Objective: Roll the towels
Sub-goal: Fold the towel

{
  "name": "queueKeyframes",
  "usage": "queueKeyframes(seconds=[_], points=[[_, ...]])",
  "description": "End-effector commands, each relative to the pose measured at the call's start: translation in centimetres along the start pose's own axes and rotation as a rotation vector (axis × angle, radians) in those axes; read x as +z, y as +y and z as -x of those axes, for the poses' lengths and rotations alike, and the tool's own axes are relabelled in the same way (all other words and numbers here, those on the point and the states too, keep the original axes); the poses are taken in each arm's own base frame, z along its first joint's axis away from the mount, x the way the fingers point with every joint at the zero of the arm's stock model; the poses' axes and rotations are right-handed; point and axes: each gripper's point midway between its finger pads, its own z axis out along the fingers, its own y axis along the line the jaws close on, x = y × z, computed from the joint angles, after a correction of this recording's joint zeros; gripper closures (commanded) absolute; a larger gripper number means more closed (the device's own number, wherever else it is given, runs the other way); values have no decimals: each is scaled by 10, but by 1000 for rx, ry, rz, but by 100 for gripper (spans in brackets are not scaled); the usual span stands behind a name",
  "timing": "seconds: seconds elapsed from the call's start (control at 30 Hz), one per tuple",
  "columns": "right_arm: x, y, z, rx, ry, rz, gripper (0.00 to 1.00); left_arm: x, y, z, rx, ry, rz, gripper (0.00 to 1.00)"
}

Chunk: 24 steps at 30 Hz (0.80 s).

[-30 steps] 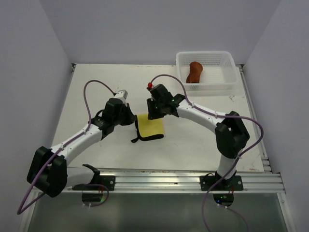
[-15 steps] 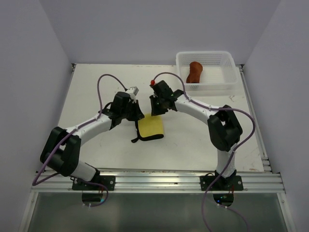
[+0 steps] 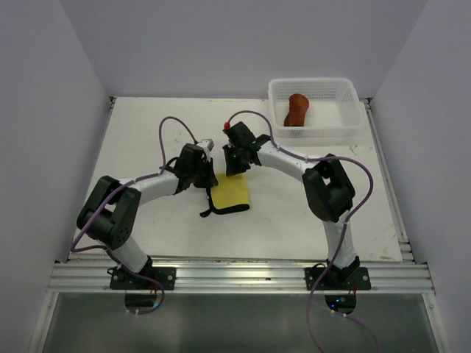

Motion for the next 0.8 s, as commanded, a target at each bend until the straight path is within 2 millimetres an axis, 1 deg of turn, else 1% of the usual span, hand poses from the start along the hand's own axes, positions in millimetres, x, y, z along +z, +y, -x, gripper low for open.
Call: queueKeyframes(seconds=[0.0, 0.1, 0.2, 0.3, 0.37, 0.4, 0.47, 0.5, 0.6, 0.67, 0.77], points=[[0, 9, 13, -21, -17, 27, 82, 8, 19, 16, 12, -53, 63, 100], [5, 7, 12, -22, -7, 25, 82, 10, 35, 18, -8, -63, 121, 100], [11, 4, 11, -19, 6, 25, 82, 10, 47, 19, -42, -73, 151, 100], [17, 1, 8, -19, 20, 18, 82, 12, 52, 20, -62, -77, 147, 100], [19, 0, 7, -19, 22, 16, 82, 15, 50, 18, -72, -71, 131, 100], [22, -3, 5, -17, 29, 11, 82, 16, 50, 13, -76, -60, 126, 100], [25, -6, 6, -14, 34, 7, 82, 17, 48, 11, -86, -59, 112, 100], [27, -7, 4, -14, 40, 5, 82, 17, 49, 7, -91, -51, 108, 100], [29, -7, 3, -13, 45, 5, 81, 14, 47, 9, -90, -59, 101, 100], [26, -6, 5, -14, 42, 10, 81, 11, 45, 10, -89, -65, 99, 100], [15, -1, 13, -17, 20, 25, 81, 2, 39, 22, -72, -105, 84, 100]])
